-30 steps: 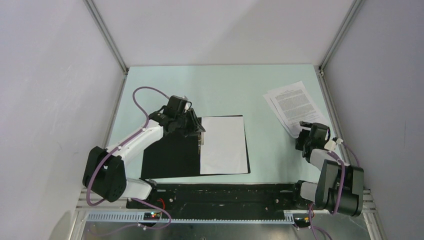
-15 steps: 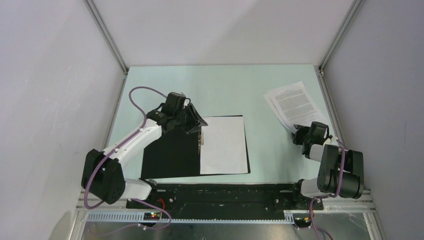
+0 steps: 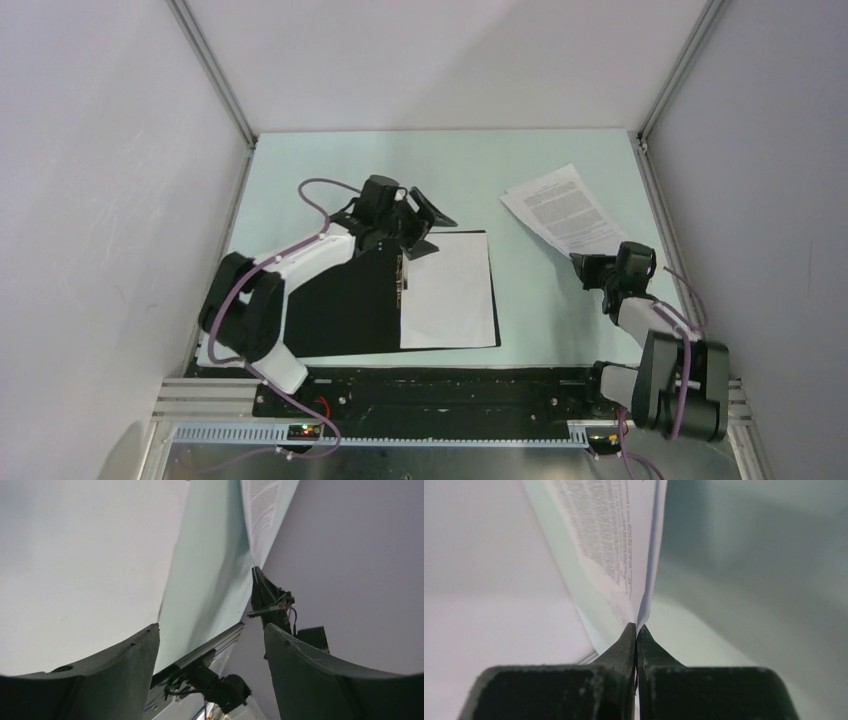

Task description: Put the files into the folder

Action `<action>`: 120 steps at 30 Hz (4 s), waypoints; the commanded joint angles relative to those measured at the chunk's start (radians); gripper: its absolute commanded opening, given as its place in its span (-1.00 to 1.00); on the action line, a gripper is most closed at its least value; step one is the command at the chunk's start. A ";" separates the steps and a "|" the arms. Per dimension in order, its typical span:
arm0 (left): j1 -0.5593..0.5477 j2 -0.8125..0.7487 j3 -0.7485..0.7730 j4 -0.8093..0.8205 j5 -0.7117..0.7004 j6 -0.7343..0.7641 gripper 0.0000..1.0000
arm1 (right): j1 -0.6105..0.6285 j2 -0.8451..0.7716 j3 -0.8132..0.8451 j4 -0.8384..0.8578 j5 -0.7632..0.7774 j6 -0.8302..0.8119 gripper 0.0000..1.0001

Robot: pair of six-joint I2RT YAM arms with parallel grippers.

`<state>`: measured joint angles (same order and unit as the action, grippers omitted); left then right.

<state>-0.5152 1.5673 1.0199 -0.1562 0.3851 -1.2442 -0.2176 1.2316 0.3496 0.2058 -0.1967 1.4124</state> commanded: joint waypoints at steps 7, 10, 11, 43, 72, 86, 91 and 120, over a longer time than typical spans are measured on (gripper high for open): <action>-0.102 0.319 0.272 0.218 0.067 -0.206 0.64 | 0.146 -0.253 0.017 -0.201 -0.014 0.023 -1.00; -0.116 0.392 0.319 0.230 0.072 -0.237 0.64 | 0.183 -0.291 0.012 -0.251 0.000 0.027 -1.00; -0.124 0.399 0.333 0.230 0.060 -0.249 0.64 | 0.187 -0.298 0.011 -0.256 0.002 0.027 -1.00; -0.193 0.648 0.534 0.118 0.037 -0.231 0.59 | -0.012 -0.294 0.005 -0.227 -0.357 -0.181 -1.00; -0.097 0.464 0.736 -0.276 0.110 0.494 -1.00 | 0.071 -0.376 0.267 -0.395 -0.470 -0.581 0.76; -0.120 -0.166 0.527 -0.492 0.290 0.924 -1.00 | 0.098 0.085 0.415 0.792 -0.913 -0.256 0.86; -0.124 -0.260 0.493 -0.500 0.250 0.944 -1.00 | 0.184 0.173 0.415 1.199 -0.935 -0.013 0.89; -0.120 -0.363 0.504 -0.499 0.303 0.989 -1.00 | 0.422 -0.080 0.287 1.282 -1.044 0.059 0.68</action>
<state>-0.6353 1.2156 1.5162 -0.6685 0.6605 -0.2794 0.1738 1.2201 0.6415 1.4265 -1.2201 1.4448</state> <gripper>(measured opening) 0.005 0.866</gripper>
